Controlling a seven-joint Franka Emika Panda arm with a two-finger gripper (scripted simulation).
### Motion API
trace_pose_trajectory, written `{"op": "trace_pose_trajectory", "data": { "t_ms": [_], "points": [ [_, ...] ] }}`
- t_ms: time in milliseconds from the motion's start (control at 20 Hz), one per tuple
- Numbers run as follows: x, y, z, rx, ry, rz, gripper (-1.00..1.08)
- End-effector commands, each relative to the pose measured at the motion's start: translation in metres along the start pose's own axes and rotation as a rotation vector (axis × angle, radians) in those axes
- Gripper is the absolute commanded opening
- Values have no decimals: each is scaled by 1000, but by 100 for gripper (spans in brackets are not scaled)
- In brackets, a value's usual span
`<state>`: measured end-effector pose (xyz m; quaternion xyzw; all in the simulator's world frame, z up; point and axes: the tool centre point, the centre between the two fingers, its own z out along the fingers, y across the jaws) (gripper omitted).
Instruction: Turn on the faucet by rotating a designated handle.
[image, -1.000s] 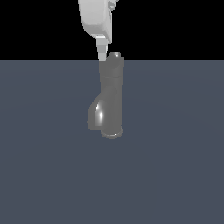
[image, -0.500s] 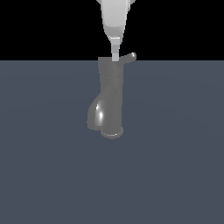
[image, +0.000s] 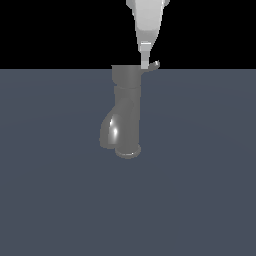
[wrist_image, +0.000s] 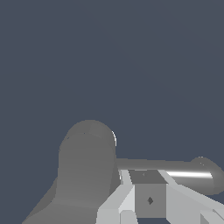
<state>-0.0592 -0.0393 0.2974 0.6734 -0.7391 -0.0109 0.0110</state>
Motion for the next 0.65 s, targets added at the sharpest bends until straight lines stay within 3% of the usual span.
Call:
{"op": "trace_pose_trajectory", "data": {
  "t_ms": [0,600],
  "points": [
    [7,-22,0,27,-3,10,-100],
    [39,-54,-1,31,-2,49,-100]
  ]
}}
